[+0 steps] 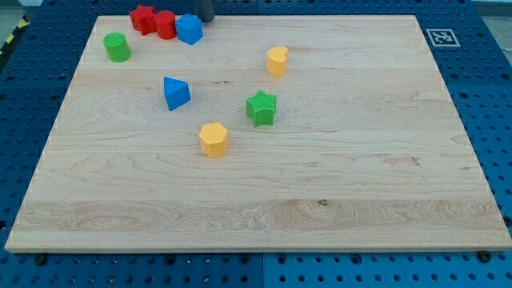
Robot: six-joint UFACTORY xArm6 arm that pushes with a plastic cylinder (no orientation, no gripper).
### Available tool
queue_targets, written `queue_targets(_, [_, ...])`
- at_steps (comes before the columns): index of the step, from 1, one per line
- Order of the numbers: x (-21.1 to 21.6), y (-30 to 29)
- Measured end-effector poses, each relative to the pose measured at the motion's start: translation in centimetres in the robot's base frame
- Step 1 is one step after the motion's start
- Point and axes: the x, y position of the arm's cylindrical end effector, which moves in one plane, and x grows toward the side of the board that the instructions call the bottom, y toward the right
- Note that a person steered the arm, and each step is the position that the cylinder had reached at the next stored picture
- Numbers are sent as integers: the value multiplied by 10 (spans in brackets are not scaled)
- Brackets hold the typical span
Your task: Move the blue cube diagonally to the bottom right of the red circle
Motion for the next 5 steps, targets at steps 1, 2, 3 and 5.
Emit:
queue_targets(1, [19, -12])
queue_targets(2, [21, -12])
queue_targets(3, [43, -12])
queue_targets(5, [81, -39])
